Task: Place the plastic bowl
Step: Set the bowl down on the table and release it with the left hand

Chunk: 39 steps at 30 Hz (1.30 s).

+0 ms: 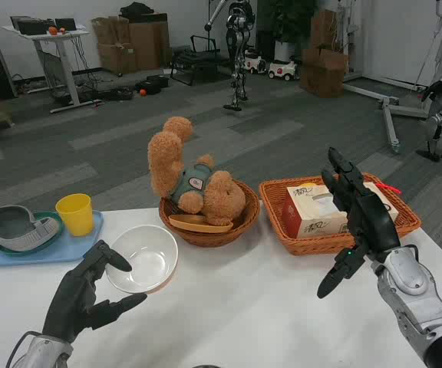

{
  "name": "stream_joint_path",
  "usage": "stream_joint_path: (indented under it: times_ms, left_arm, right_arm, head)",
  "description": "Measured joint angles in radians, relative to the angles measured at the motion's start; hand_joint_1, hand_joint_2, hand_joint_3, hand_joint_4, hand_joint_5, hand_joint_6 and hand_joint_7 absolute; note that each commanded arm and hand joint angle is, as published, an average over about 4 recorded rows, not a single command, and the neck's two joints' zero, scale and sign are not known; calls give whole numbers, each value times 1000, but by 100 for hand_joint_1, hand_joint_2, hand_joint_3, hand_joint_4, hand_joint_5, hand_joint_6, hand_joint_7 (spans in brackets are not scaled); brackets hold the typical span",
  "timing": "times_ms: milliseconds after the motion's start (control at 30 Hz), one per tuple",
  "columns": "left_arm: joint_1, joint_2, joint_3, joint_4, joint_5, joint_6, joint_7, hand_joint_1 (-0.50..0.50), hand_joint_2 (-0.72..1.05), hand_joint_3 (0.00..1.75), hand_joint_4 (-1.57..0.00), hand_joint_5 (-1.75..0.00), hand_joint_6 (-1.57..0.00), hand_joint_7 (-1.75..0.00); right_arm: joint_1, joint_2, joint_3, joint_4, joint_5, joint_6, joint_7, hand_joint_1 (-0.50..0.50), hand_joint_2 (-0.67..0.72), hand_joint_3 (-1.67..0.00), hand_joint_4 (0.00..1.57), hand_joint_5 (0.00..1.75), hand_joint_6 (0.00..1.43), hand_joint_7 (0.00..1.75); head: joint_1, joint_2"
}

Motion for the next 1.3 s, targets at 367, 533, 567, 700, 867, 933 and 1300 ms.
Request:
stream_joint_path:
  times_ms: [367, 533, 567, 700, 867, 933, 1300]
  left_arm:
    - [59, -7, -29, -25, -43, -1, 7, -50, 105, 17, -5, -175, -43, -168]
    - [59, -7, -29, -25, -44, -1, 7, -50, 105, 17, -4, -175, -45, -168]
    - [59, -7, -29, -25, -44, -1, 7, -50, 105, 17, -4, -175, -44, -168]
    - [59, -7, -29, -25, -44, -1, 7, -50, 105, 17, -6, -175, -44, -168]
    - [59, -7, -29, -21, -44, -1, 7, -50, 105, 17, -7, -175, -45, -168]
    - [58, -7, -27, -6, -44, -1, 7, -50, 105, 17, -7, -175, -46, -168]
    - [34, 1, -11, 225, -32, -1, 20, -50, 105, 17, -1, -175, -48, -168]
  right_arm:
    - [35, 18, -6, -61, 7, -1, -1, -46, 41, 0, 0, 0, 0, 0]
    - [35, 18, -6, -61, 7, -1, -1, -46, 42, 0, 0, 0, 0, 0]
    - [35, 18, -6, -61, 7, -1, -1, -46, 44, 0, 0, 0, 0, 0]
    - [35, 18, -6, -60, 7, -1, -1, -46, 44, 0, 0, 0, 0, 0]
    - [35, 18, -6, -59, 7, -1, -1, -46, 44, 0, 0, 0, 0, 0]
    - [35, 18, -6, -58, 8, -1, -1, -46, 42, 0, 0, 0, 0, 0]
    - [35, 20, -3, -30, 11, -1, -1, -46, 47, 0, 0, 0, 0, 0]
  head:
    - [-2, -4]
    - [-8, -4]
    - [-8, -5]
    - [-4, -8]
    - [1, -24]
    - [8, -32]
    - [102, -112]
